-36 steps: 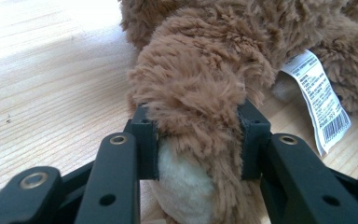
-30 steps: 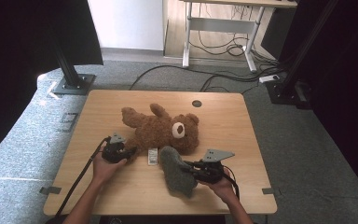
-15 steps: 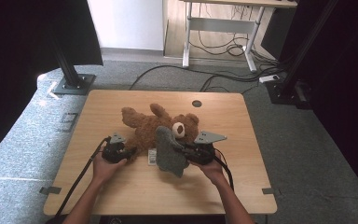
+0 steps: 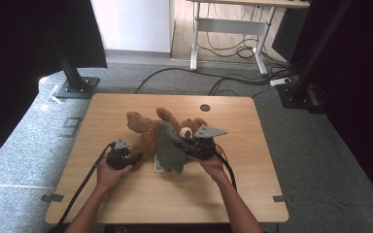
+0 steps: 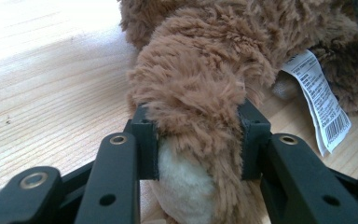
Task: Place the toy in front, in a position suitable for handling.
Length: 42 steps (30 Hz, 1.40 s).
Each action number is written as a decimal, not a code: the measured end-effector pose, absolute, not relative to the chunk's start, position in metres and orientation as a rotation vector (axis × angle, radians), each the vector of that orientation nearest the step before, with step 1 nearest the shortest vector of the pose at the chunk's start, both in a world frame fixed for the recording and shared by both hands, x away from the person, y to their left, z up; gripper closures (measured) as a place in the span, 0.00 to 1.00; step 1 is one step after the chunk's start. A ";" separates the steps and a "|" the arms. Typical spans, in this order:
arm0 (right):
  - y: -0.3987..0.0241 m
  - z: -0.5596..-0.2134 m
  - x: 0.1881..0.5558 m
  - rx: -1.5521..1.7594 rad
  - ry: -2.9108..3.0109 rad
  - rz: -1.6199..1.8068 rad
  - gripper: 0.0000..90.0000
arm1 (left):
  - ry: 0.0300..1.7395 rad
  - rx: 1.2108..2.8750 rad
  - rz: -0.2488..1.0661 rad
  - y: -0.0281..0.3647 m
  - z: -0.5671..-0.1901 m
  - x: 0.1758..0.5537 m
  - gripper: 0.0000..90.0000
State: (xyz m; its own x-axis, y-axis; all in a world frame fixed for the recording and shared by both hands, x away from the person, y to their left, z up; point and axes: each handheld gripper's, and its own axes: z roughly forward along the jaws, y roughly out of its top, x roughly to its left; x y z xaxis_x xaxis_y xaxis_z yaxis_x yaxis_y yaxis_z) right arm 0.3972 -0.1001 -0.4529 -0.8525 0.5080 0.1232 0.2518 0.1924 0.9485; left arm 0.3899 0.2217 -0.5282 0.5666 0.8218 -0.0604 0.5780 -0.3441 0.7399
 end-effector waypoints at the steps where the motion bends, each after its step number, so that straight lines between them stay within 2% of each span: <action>1: -0.100 -0.453 0.397 0.731 2.247 1.719 0.86 | 1.117 2.059 0.420 0.222 -0.528 0.390 0.66; 11: -0.074 -0.437 0.420 0.689 2.217 1.766 0.86 | 1.113 2.061 0.424 0.222 -0.528 0.390 0.66; 23: -0.065 -0.469 0.462 0.863 2.237 1.365 0.84 | 1.112 2.060 0.423 0.222 -0.529 0.390 0.66; 31: -0.070 -0.478 0.466 0.955 2.316 1.312 0.85 | 1.102 2.071 0.422 0.221 -0.528 0.389 0.66; 42: -0.081 -0.486 0.452 0.991 2.333 1.367 0.86 | 1.049 2.137 0.424 0.216 -0.526 0.377 0.66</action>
